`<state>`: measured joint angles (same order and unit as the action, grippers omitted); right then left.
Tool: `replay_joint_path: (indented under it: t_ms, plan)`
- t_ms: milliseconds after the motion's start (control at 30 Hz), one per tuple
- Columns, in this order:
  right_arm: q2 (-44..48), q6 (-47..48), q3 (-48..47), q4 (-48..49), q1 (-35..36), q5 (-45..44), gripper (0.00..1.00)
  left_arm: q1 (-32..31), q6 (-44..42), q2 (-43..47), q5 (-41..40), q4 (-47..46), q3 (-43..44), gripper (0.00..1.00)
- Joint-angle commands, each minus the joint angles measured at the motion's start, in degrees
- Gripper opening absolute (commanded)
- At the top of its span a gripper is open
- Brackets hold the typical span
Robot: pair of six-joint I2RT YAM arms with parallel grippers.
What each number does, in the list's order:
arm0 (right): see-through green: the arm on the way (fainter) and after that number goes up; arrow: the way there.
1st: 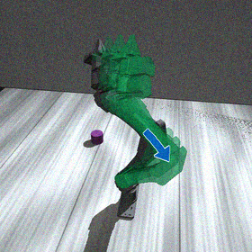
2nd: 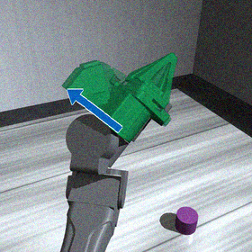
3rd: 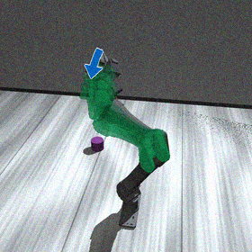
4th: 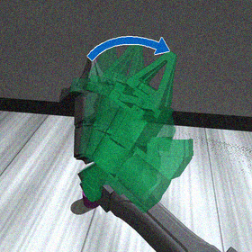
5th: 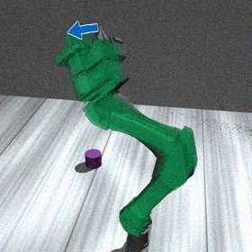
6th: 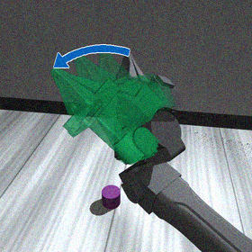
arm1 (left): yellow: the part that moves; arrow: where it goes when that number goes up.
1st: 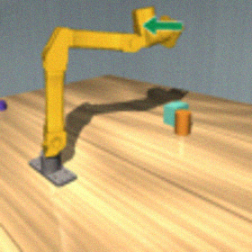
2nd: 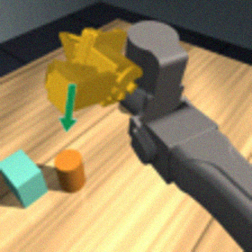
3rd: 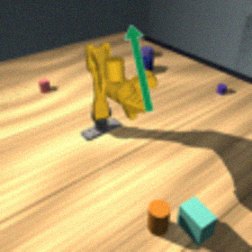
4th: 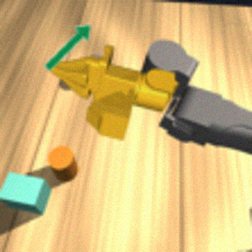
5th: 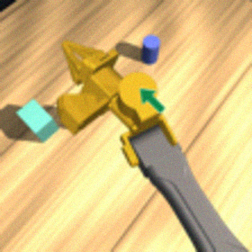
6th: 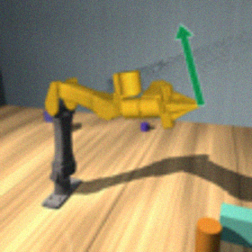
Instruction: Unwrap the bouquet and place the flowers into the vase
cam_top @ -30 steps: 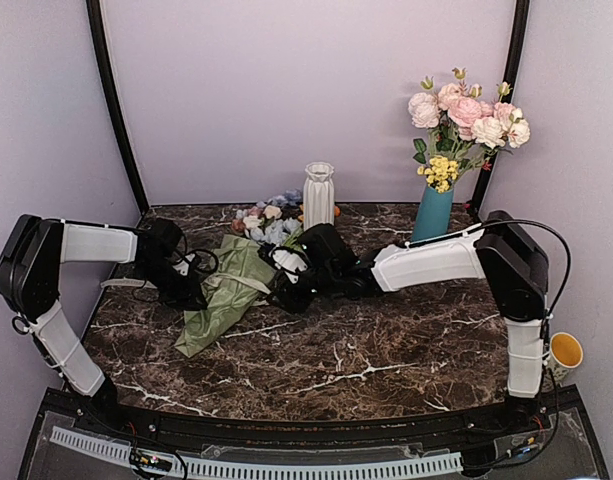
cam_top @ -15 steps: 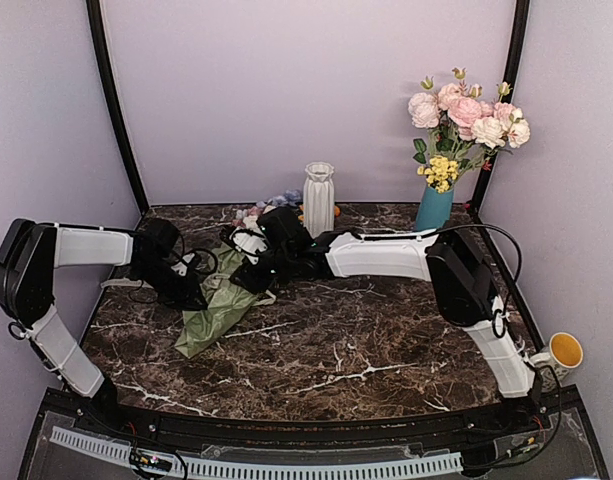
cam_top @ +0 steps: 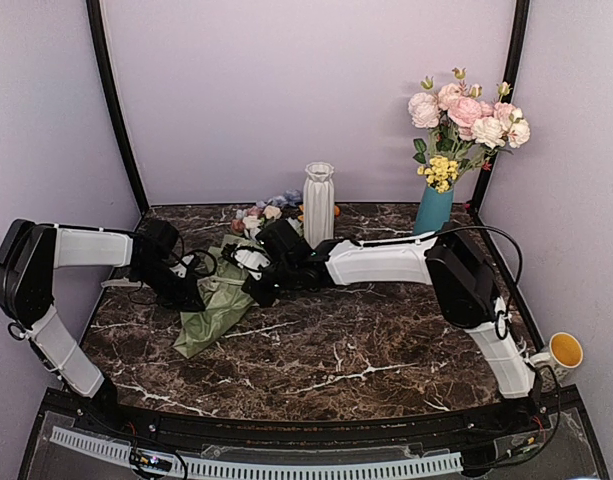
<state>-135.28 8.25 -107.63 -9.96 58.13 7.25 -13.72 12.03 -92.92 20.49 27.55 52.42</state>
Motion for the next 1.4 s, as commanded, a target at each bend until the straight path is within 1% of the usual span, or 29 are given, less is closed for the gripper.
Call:
replay_joint_path:
  t_ms: [0,133,300,367,500,533,567,600,700,767,833,933,967,1100,1167,1233,1267,1367]
  plan:
    - [9.2,-2.1,7.4,4.6,0.3,-2.6,0.0,0.3,0.0,1.5,-2.4,1.3,-0.6,0.15]
    - [16.5,-4.4,16.1,6.4,-0.1,-6.1,0.0,0.5,0.2,1.2,-3.7,1.5,-0.2,0.15]
    - [27.3,-10.8,31.9,10.3,-1.9,-8.1,0.0,0.8,0.2,0.6,-4.1,1.6,0.3,0.14]
    - [29.9,-12.6,37.7,11.1,-2.3,-7.9,0.0,0.9,0.2,0.5,-3.9,1.3,0.6,0.14]
    - [32.8,-16.3,45.5,11.1,-2.3,-6.8,0.0,1.2,0.0,-0.4,-3.4,1.2,1.4,0.14]
    - [33.3,-16.8,46.5,11.2,-2.3,-6.2,0.02,1.2,-0.3,-0.6,-3.2,1.1,1.4,0.14]
    - [33.7,-17.1,47.1,11.3,-2.3,-5.9,0.09,1.1,-0.4,-0.8,-2.8,1.0,1.6,0.14]
    - [33.9,-17.1,47.2,11.4,-2.3,-5.2,0.19,1.2,-0.7,-0.7,-2.1,0.6,1.5,0.14]
    - [33.4,-14.5,44.0,11.1,-2.2,-3.3,0.42,1.2,-1.5,-0.2,-0.5,-0.2,1.5,0.14]
    - [31.4,-11.2,39.3,9.8,-2.2,-2.4,0.54,1.2,-2.1,0.3,0.2,-0.4,1.5,0.15]
    - [28.5,-8.9,34.5,8.4,-2.1,-1.1,0.62,1.2,-2.6,0.8,0.7,-0.6,1.3,0.14]
    - [24.2,-5.8,27.6,7.3,-1.7,0.1,0.82,1.1,-3.0,1.6,1.2,-0.6,1.2,0.15]
    - [22.6,-4.9,25.2,7.1,-1.6,0.7,0.86,1.2,-3.0,1.8,1.4,-0.6,1.0,0.15]
    - [15.2,-1.7,14.0,3.7,-1.4,2.8,0.9,1.2,-3.0,2.6,2.3,-0.6,0.9,0.15]
    - [12.5,-0.7,9.2,3.1,-1.3,4.5,0.93,1.2,-3.1,2.7,2.4,-0.2,1.0,0.15]
    - [10.1,0.1,5.8,3.1,-1.2,5.8,0.94,1.2,-3.2,3.0,2.5,-0.1,0.9,0.14]
    - [8.7,0.6,3.8,2.8,-1.1,6.3,0.93,1.2,-3.2,3.2,2.6,-0.1,0.9,0.15]
    - [4.6,1.3,-1.6,1.5,-1.0,7.9,0.87,1.2,-3.3,3.4,2.7,0.0,1.0,0.14]
